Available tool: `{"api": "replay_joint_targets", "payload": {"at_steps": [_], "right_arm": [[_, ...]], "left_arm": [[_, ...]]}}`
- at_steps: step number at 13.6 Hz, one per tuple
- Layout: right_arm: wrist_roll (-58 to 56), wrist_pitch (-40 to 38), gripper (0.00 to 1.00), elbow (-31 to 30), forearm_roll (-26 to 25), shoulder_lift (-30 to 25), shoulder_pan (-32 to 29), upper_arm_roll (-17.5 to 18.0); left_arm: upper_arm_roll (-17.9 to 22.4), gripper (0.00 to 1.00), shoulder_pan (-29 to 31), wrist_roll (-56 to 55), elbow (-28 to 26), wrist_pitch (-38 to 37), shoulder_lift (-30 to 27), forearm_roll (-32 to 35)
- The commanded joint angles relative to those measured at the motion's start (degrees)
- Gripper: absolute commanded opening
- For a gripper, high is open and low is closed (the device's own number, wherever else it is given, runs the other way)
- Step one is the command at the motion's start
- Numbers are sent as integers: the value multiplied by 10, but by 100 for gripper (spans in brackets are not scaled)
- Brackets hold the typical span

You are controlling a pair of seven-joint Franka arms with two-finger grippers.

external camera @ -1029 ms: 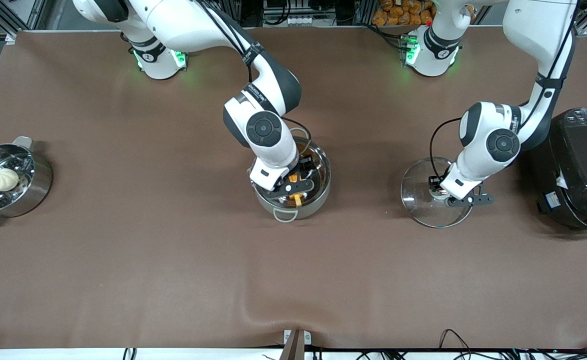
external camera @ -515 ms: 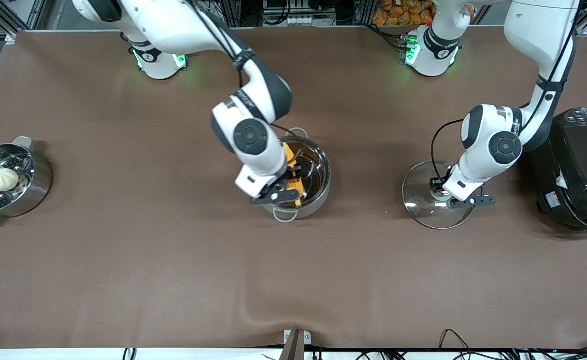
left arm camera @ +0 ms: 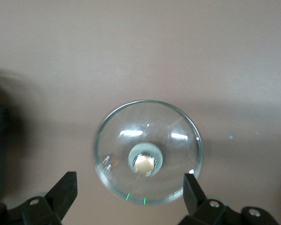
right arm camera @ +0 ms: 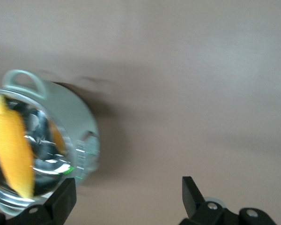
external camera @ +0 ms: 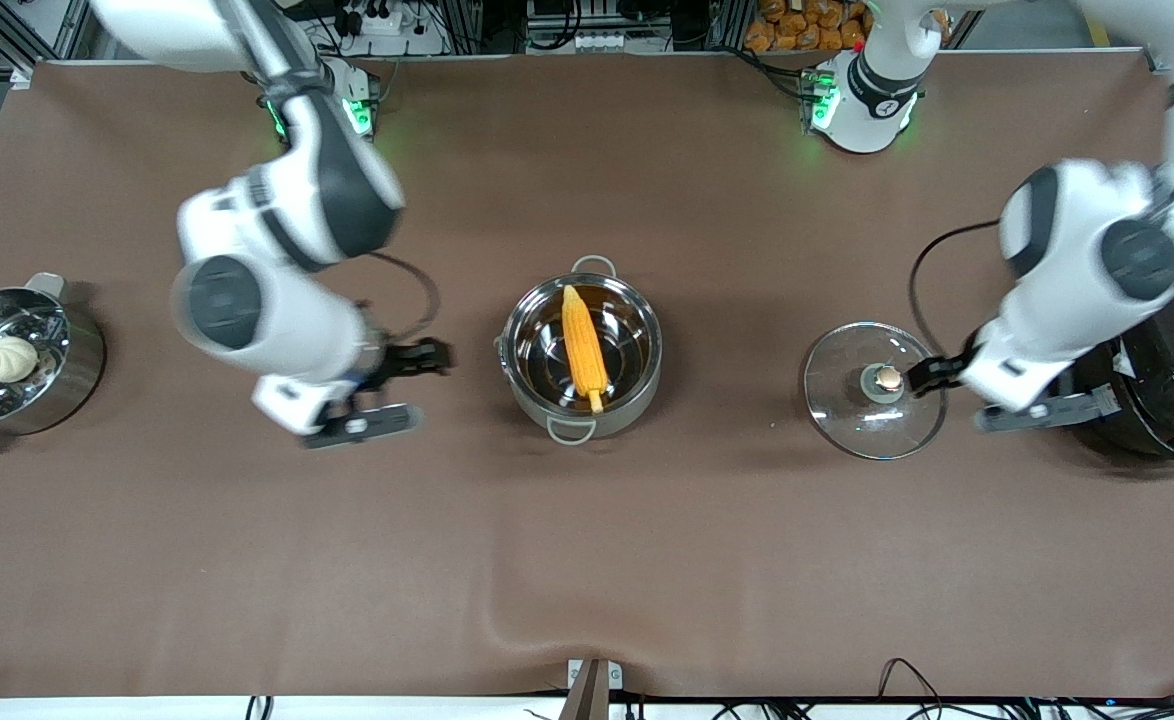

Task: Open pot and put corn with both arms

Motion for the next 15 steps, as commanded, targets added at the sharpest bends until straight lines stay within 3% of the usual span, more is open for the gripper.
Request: {"api": "replay_joint_targets", "payload": {"at_steps": [1,3,5,8,13,15], "right_arm": [[-55,44,100,-155,-19,-106,-73,12],[-58,83,100,-219,-44,-144,-104,11],[-58,123,100,-279,-92,-176,-137,11],[-59,130,100,-338,-93,-237,-176,11],[-117,30,100,-243,-93,-254,-199,11],[-136,-24,100,-190,-93,-254,-210,11]], "left_arm": [[-9,100,2,4,133,-144,7,1],[-13,100,2,1,163,-196,0,1],[-10,100,1,3,162,-200,-34,1],[-27,100,2,0,160,-205,-50,0],[-38,100,3,7,161,-220,-54,-1],[-36,100,7,7,162,-232,-58,-30]]}}
